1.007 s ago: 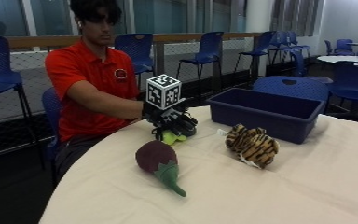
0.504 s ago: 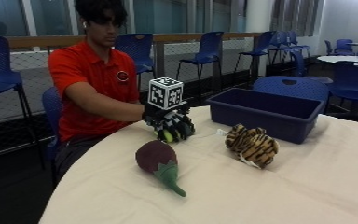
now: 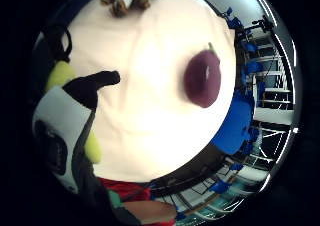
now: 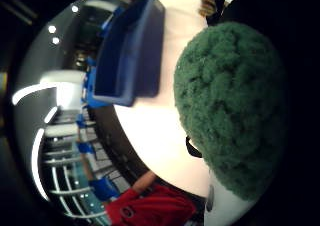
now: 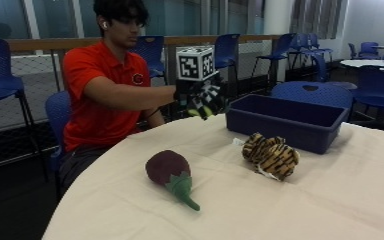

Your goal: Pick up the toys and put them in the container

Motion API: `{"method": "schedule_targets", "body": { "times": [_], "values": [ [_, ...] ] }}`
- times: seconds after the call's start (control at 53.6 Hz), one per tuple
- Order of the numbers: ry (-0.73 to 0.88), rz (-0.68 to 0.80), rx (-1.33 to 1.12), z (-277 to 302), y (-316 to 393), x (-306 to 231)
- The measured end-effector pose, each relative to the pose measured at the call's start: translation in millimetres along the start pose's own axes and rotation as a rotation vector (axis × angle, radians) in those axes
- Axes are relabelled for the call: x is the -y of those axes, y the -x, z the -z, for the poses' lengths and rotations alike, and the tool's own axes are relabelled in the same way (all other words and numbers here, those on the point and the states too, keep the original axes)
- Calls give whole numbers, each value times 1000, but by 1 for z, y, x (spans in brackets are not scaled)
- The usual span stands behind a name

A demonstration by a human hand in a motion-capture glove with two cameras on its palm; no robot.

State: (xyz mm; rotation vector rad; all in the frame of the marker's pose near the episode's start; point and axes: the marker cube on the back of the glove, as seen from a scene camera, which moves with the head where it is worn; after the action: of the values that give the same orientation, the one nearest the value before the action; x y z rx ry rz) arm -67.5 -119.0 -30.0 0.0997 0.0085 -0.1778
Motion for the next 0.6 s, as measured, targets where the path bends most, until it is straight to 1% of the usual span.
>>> {"method": "schedule_targets", "body": {
  "times": [0.093,0.28,0.448,0.541,0.597],
  "values": [
    [-32,21,-18,32,23,29],
    [-50,73,-28,72,76,77],
    [-52,134,13,84,143,113],
    [-52,115,8,78,165,132],
    [-55,146,-20,71,174,141]
  ]
}}
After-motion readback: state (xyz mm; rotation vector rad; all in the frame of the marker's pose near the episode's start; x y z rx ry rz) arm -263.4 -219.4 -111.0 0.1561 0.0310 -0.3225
